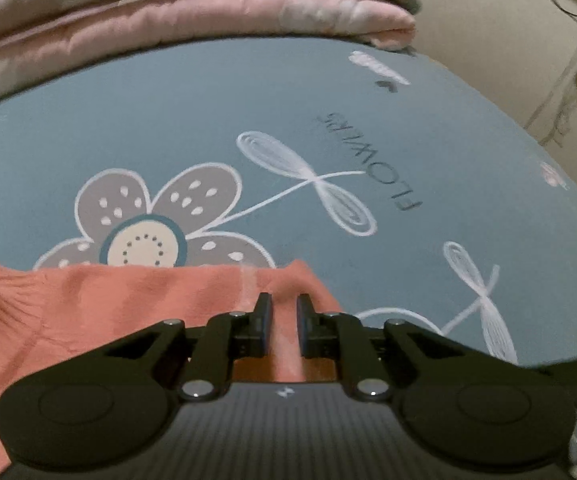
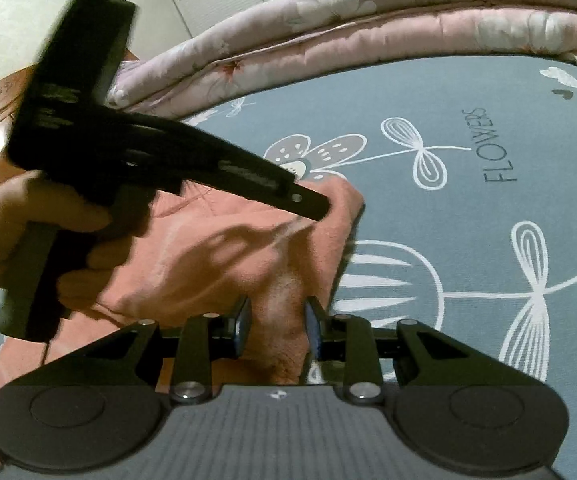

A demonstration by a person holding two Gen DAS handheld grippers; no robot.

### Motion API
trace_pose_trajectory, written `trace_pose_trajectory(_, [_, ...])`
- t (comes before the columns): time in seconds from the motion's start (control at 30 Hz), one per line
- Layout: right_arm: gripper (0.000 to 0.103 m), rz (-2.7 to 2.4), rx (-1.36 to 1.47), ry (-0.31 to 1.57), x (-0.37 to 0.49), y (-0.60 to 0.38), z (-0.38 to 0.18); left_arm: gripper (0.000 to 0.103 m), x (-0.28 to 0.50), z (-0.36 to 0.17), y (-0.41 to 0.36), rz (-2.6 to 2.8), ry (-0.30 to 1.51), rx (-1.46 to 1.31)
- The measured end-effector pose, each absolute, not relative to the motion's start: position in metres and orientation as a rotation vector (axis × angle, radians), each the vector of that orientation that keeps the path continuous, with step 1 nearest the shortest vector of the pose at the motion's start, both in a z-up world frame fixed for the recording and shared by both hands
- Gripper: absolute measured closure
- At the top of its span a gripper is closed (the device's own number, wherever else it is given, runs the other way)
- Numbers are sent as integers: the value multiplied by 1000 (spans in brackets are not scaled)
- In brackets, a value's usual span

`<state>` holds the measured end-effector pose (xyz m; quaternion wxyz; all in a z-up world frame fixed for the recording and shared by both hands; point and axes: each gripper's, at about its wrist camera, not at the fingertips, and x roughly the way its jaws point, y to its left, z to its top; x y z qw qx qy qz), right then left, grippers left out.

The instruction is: Fold clothes

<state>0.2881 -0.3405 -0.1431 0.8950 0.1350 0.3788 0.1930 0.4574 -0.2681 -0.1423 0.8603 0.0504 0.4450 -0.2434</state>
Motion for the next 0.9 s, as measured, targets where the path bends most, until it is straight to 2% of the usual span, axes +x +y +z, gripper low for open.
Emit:
trace_pose_trajectory(0.07, [69, 400, 280, 784, 288, -341, -143, 88, 460, -146, -271, -485, 895, 116])
trace_pose_trajectory(0.27, [69, 403, 279, 784, 285, -342, -140, 87, 457, -131, -266, -492, 901, 56])
trace_pose_trajectory(0.3, [69, 406, 280, 780, 284, -343, -139, 80, 453, -126, -262, -509, 892, 36])
trace_pose_trajectory(0.33, [69, 408, 279, 776, 283, -344, -137, 66, 450, -123, -259, -523, 886, 23])
trace_pose_trajectory(0.4, [69, 410, 282, 769, 281, -346, -135, 56, 445, -121, -260, -533, 881, 33])
trace_pose_trajectory(0.5, [69, 411, 284, 772, 281, -346, -136, 56, 446, -133, -270, -523, 918, 91])
trace_pose_trajectory(0.6, [69, 409, 279, 782, 282, -344, -138, 49, 447, -144, -280, -497, 895, 121])
trace_pose_trajectory(0.77, [69, 408, 288, 778, 281, -347, -138, 47, 442, -128, -279, -534, 866, 109])
trace_pose_trajectory(0.9, [64, 404, 301, 764, 280, -351, -135, 36, 436, -110, -266, -523, 814, 140])
